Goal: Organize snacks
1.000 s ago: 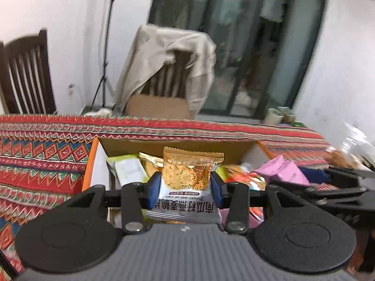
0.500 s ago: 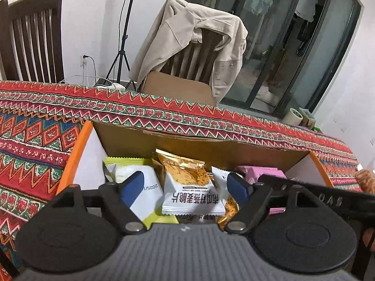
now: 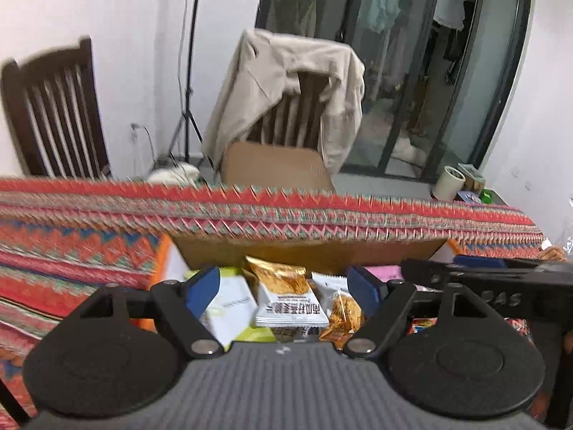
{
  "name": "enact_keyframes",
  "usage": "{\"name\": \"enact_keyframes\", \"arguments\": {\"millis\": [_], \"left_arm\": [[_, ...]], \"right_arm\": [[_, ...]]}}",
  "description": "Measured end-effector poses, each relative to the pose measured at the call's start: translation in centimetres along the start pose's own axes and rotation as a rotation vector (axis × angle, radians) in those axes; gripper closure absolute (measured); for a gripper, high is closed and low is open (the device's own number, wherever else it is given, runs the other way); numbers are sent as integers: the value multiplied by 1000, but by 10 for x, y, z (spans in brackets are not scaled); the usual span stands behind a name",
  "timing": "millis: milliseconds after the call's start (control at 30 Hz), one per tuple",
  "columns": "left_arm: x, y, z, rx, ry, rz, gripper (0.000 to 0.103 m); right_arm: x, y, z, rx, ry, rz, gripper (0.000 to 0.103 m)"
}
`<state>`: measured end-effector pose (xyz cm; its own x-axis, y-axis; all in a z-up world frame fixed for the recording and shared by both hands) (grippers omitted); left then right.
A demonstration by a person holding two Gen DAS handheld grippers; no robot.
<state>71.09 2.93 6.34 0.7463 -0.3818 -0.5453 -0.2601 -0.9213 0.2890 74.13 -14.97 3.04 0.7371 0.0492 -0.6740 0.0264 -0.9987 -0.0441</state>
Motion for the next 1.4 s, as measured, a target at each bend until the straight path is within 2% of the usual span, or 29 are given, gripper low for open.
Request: {"name": "enact_keyframes", "arguments": {"millis": [100, 200, 267, 367, 467, 600, 667, 833, 967, 1067, 1200, 1300, 1400], "left_arm": [[-45, 15, -11, 27, 49, -13, 23], [-96, 36, -16, 70, 106, -21, 21], [-131, 54, -14, 110, 147, -15, 14], [-188, 79, 0, 152, 211, -23, 8], [-242, 102, 22, 147, 279, -13, 1], [-306, 134, 67, 162, 341, -8, 0], [-332, 147, 93, 184, 355, -30, 0], [-385, 176, 178, 231, 424, -48, 0], [-417, 196, 252, 261, 467, -70, 0], [-441, 201, 300, 246, 473, -89, 0], [-471, 186, 359, 184, 498, -157, 0], [-481, 170, 396, 146, 509, -228, 0], [-466, 166, 415, 170, 504, -254, 0]], "right_arm": [[-41, 4, -12, -17, 44, 1, 19], [-87, 9, -18, -48, 98, 11, 18], [-120, 13, -20, -67, 132, 19, 17], [-172, 25, -14, -78, 192, 14, 9], [-226, 40, 1, -92, 249, 14, 8], [-300, 63, 34, -94, 334, -3, 4], [-336, 75, 57, -86, 383, -15, 0], [-414, 96, 135, -61, 477, -69, 0], [-457, 100, 207, -76, 514, -108, 0], [-485, 100, 266, -95, 541, -115, 0], [-512, 104, 339, -72, 590, -125, 0], [-518, 101, 388, -54, 595, -86, 0], [-505, 93, 432, -42, 578, -57, 0]]}}
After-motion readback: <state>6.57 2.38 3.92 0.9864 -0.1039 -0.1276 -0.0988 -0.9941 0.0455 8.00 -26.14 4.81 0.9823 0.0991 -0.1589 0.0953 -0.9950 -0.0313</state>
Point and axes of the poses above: each gripper's, at about its wrist camera, not at the fingertips, and x roughly the way its jaws point, y to its right, z to its underside, the point moved 6 cm from there along x, roughly the way its jaws point, and after that the axes turned 15 degrees about z, right-handed, at the moved point
